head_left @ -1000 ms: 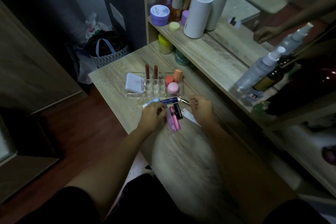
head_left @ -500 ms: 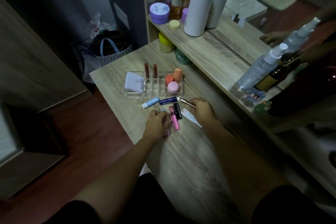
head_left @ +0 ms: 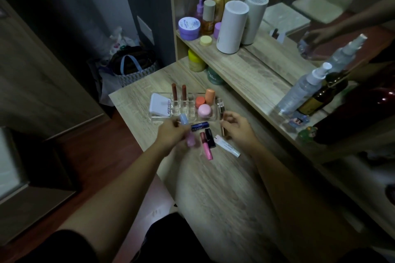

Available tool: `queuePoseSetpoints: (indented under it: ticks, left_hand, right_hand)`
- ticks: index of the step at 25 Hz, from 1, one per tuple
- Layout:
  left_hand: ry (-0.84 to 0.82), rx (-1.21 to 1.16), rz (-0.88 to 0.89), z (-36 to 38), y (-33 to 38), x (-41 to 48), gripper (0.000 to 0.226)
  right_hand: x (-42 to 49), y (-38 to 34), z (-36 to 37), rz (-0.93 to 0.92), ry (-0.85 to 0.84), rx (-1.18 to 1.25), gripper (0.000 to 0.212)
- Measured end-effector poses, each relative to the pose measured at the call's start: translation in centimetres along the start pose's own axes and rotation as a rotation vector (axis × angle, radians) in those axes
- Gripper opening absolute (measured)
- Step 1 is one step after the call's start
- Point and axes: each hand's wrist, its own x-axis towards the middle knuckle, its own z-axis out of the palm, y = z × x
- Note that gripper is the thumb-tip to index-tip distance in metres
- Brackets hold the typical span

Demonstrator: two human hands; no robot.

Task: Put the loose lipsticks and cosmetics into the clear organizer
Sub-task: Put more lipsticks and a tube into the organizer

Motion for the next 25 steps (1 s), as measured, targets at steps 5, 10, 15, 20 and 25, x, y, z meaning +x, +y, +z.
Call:
queuePoseSetpoints:
  ticks: [5,10,15,20,25]
  left_hand:
    - [0.165,-0.033,0.096,-3.6,3.2,2.2,0.009]
    - [0.271,0.136,0.232,-5.1,4.0,4.6,0.020]
    - [0.279,0.295,0.275,-4.8,3.7,6.6,0.022]
    - [0.230,0.473,0.403,-4.1,3.0,7.1,0.021]
    - [0.202,0.515,0.389,-3.2,2.5,7.8,0.021]
  right_hand:
    - [1.5,-4.1,2.8,-0.074,0.019,0.093,0.029]
    - [5.0,-5.9,5.3,-0.059,0.152,0.105,0.026]
    - [7.4,-5.6,7.0,-0.102,0.163,-0.003,0.016]
    - [8.8,-4.6,8.3,-0.107,0.173,-0.141,0.018]
    - [9.7,-3.7,8.8,-0.098,0.155,-0.321,0.023]
